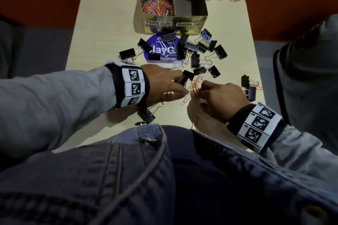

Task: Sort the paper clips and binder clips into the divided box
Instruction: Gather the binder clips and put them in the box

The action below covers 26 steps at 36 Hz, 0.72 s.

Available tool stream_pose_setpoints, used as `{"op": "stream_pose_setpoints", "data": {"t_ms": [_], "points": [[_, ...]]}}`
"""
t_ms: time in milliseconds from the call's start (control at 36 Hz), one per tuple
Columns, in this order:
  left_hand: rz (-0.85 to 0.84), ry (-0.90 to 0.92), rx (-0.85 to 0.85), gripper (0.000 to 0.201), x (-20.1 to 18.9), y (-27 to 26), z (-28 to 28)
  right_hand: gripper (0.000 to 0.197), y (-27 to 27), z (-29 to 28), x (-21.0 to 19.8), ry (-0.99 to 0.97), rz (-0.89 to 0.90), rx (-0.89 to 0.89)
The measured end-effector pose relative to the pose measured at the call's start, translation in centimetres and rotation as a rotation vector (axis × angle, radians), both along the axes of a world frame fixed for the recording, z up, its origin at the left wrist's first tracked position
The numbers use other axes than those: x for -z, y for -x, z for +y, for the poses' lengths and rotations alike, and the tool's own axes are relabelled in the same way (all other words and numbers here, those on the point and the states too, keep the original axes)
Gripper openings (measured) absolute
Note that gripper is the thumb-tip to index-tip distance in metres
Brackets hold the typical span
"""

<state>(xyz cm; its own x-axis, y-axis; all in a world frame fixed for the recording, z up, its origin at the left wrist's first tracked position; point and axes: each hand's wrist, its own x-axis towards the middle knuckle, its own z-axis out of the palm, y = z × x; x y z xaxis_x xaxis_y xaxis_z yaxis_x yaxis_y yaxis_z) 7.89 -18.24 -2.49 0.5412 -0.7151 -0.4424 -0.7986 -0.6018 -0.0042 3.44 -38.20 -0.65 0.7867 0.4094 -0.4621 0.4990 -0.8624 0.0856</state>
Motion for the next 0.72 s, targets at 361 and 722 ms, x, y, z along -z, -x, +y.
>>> {"op": "stream_pose_setpoints", "data": {"t_ms": [361,722], "points": [[-0.003,0.057,-0.185,0.074,-0.4,-1.4,0.1,0.034,0.5,2.3,-0.2,-0.127,-0.026,-0.045],[0.041,0.064,-0.127,0.068,0.4,-1.2,-2.3,0.031,1.5,0.6,0.3,-0.241,-0.013,-0.141]]}}
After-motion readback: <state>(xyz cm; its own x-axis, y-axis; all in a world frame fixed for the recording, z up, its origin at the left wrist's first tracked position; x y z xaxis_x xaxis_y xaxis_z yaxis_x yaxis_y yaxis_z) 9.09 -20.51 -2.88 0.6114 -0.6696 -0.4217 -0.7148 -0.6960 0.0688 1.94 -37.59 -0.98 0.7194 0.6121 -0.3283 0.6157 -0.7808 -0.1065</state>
